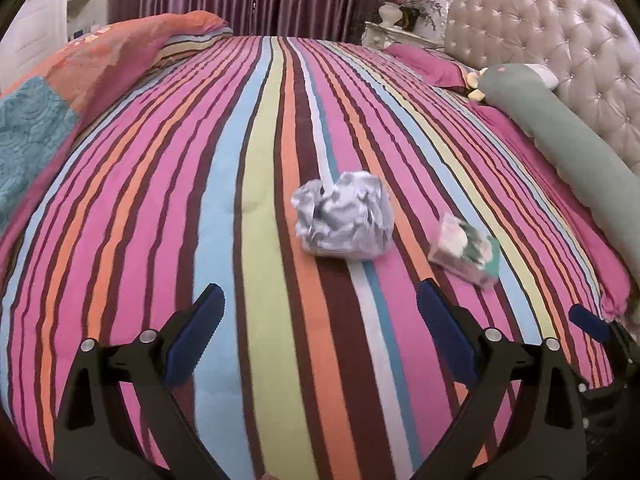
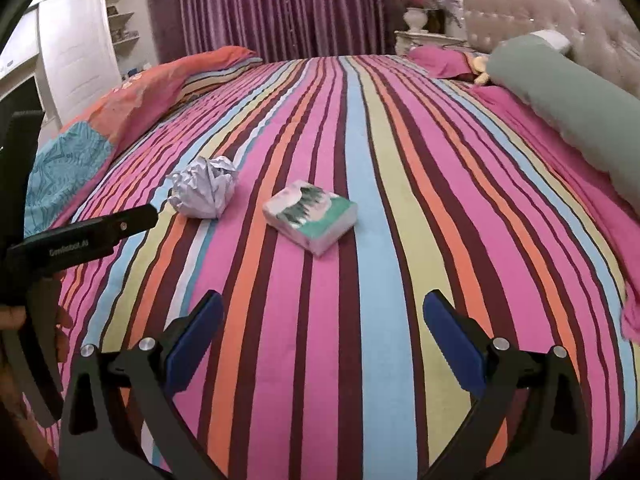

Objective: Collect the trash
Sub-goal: 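Grasp the crumpled paper ball with the left tool while the right grasps the tissue pack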

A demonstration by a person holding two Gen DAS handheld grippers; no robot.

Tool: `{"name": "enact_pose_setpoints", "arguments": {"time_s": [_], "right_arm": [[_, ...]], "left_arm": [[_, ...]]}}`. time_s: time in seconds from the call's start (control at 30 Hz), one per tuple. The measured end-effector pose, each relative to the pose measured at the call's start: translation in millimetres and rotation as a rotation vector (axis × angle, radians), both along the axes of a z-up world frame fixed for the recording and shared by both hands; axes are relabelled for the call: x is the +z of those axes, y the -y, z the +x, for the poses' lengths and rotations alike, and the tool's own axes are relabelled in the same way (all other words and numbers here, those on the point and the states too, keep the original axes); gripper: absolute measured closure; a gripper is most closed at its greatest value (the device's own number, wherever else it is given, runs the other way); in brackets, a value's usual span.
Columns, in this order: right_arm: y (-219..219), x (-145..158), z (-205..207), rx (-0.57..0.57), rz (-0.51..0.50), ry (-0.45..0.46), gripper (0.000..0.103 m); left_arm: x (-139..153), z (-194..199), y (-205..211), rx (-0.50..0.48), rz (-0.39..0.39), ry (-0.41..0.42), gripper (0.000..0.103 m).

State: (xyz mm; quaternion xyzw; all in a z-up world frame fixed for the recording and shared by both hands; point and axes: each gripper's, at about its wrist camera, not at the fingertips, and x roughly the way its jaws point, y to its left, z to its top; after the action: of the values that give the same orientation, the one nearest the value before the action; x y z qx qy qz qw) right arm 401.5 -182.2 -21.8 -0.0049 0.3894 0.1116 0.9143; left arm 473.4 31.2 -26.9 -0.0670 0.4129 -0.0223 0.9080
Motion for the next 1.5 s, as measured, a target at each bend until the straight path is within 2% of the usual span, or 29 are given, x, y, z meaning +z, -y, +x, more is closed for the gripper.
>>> {"name": "enact_pose_setpoints", "arguments": {"time_s": [0.2,0.47,0.77,0.93,1.1,1.3,1.33,1.37,1.4,1.43,1.47,1.5], "right_arm": [[-5.8,-7.9,32.5,0.057,-0.014,-0.025,0.007],[-19.3,-22.0,61.4,0.149,-0.070,-0.049,0.007],[-26.8,-34.5,90.5,0.171,-0.118,-0.063,0.007],[-34.1,-33.7,98.3,0.190,-0.170,-0.024,0.007],[-30.9,-35.3,109.2,0.180,-0.132,-0.064,0.007],[-32.8,-41.2,109.8,0.191,-0.152,-0.089,0.008],[-33.2,-41.9,108.9,0.194,-0.157,-0.089,0.008],[-32.9,-42.1,108.0,0.195,-0.156,-0.091,0.011],[-33.0,-41.7,107.7,0.196,-0.152,-0.092,0.020],[-33.1,-41.0,107.2,0.196,-0.149,-0.092,0.024],[-33.5,-39.3,106.7,0.192,-0.150,-0.088,0.033],[-34.2,-38.1,106.8,0.190,-0.153,-0.086,0.042]], "left_arm": [[-9.5,30.6,1.0,0.023,-0.031,-0.033,0.009],[-17.2,59.4,6.4,0.020,-0.025,-0.047,0.009],[-26.1,82.1,11.1,0.013,-0.004,-0.055,0.009],[-31.1,89.4,15.6,0.011,0.010,-0.056,0.009],[-35.7,96.8,25.5,0.007,0.056,-0.067,0.009],[-40.0,100.0,25.8,0.026,0.042,-0.087,0.009],[-40.7,99.6,25.8,0.027,0.046,-0.085,0.011],[-41.8,99.7,26.0,0.019,0.038,-0.089,0.021],[-43.0,100.0,25.7,0.008,0.028,-0.095,0.028],[-42.9,99.6,25.4,0.009,0.031,-0.094,0.036],[-42.5,99.5,25.4,0.008,0.038,-0.093,0.044],[-41.9,99.9,25.7,0.002,0.037,-0.094,0.045]]}}
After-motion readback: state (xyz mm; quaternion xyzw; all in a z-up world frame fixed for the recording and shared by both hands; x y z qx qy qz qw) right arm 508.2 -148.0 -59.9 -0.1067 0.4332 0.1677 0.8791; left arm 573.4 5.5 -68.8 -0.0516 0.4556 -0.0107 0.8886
